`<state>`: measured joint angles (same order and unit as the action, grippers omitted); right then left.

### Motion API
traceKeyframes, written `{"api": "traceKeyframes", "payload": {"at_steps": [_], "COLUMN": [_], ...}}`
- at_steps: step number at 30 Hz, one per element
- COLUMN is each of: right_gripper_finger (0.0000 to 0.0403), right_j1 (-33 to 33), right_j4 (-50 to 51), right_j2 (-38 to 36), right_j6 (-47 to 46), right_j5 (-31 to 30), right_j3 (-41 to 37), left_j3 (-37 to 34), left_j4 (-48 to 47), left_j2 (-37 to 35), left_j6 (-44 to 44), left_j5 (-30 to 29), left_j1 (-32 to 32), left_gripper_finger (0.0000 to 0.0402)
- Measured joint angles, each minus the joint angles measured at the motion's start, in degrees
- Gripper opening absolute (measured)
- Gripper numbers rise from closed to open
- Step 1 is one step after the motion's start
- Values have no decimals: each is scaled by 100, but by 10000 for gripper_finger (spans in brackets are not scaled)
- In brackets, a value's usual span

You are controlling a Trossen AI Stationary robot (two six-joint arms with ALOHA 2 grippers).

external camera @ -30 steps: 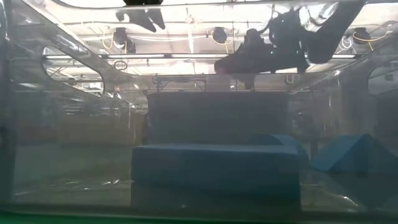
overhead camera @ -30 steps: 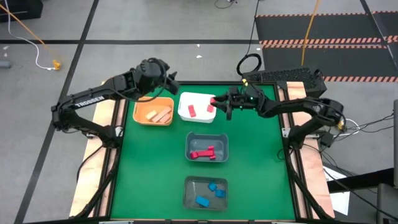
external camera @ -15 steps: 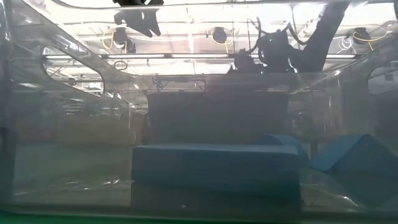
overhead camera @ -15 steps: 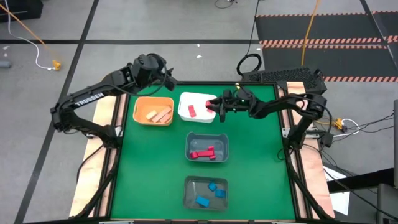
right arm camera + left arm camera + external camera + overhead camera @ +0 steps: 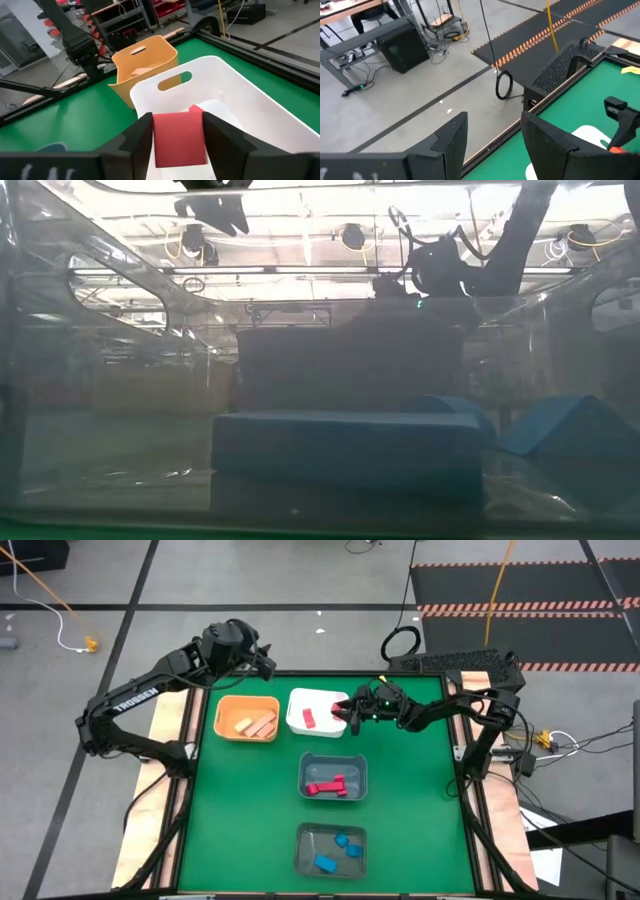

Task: Sort & place blocks by color
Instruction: Put the orange wooden block into the white bin, then return to Home Position

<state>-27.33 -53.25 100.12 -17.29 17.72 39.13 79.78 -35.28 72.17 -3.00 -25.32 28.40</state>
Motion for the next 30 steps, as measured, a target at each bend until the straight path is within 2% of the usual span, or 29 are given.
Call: {"api": "traceKeyframes", "payload": {"at_steps": [5,8,12,15,19,24,30], "right_gripper_finger": [180,193,212,220,221,221,221], "right_j1": [-44,-62,-109,-116,-114,-154,-160], "right_j4": [0,-7,-101,-139,68,950,2305], "right_j2": [0,0,-96,-346,-884,-1735,-2626], "right_j6": [-80,-498,-1049,-977,-557,-21,43], "right_j5": [-7,-191,-266,-267,-264,-267,-266], "right_j3": [0,0,0,0,0,2,2], "left_j3": [3,3,3,3,3,5,-74], "left_j4": [-169,-283,-360,-409,-621,-1000,-1922], "left_j2": [18,8,-59,-262,-630,-1181,-1703], "left_j6": [-3,-57,-130,-163,-207,-373,-843], "left_j5": [-1,5,590,834,839,835,854], "left_j1": [49,51,70,87,93,94,-78], "left_gripper_finger": [186,186,186,186,186,186,186]}}
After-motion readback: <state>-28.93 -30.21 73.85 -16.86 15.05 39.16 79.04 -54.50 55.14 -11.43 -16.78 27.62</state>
